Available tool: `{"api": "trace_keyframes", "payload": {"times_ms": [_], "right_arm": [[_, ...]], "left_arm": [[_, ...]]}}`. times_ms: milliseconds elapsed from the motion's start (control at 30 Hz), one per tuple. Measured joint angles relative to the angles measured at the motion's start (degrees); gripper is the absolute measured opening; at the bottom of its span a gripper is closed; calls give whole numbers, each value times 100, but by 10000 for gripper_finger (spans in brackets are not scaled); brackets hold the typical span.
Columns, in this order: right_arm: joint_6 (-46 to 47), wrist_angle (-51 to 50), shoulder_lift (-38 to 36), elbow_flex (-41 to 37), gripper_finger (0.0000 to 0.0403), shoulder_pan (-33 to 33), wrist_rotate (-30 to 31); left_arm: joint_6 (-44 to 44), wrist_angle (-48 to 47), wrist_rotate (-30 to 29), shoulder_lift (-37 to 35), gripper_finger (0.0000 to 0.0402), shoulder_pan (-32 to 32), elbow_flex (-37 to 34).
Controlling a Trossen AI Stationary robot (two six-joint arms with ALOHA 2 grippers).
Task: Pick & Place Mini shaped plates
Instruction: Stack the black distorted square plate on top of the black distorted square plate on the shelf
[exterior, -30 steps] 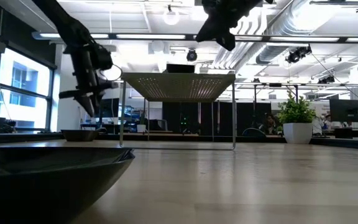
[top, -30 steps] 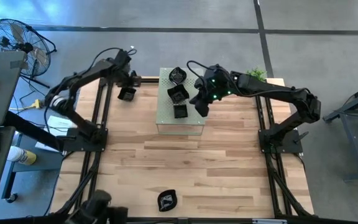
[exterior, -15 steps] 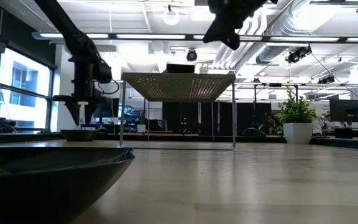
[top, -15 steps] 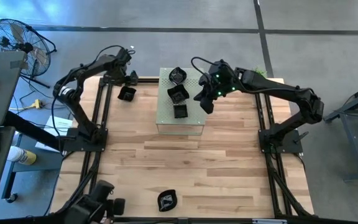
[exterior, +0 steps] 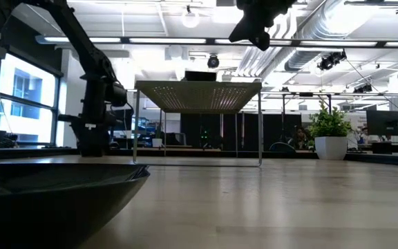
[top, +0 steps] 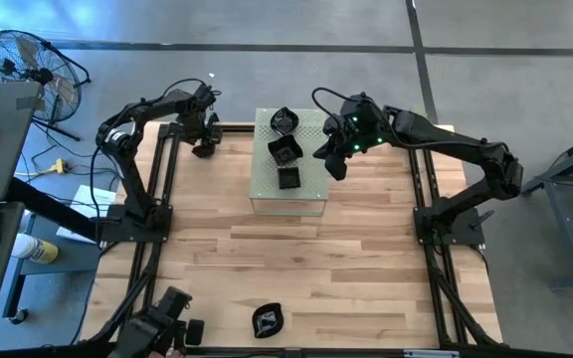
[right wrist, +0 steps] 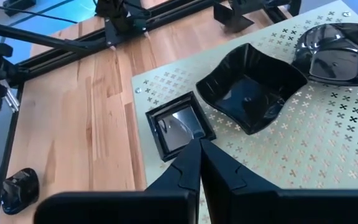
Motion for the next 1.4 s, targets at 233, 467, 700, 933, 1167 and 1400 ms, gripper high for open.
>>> {"api": "trace_keyframes", "payload": {"times_ms": [233, 467, 700, 933, 1167, 1400], "right_arm": [[-6, -1, 1, 0, 2, 2, 1], [-44, 2, 2, 0, 2, 2, 2], [-46, 8, 0, 0, 6, 2, 2], [-151, 13, 2, 0, 2, 2, 2], [-153, 13, 2, 0, 2, 2, 2], [-233, 13, 2, 0, 5, 2, 2]], "left_arm": [[89, -191, 336, -22, 95, -8, 10], [461, -538, 319, -245, 36, -8, 293], [470, -1114, 395, -390, 26, -8, 791], [327, -1105, 106, -384, 95, 34, 711], [132, -863, 248, -381, 134, 38, 497], [131, -727, -67, -356, 135, 22, 275]]}}
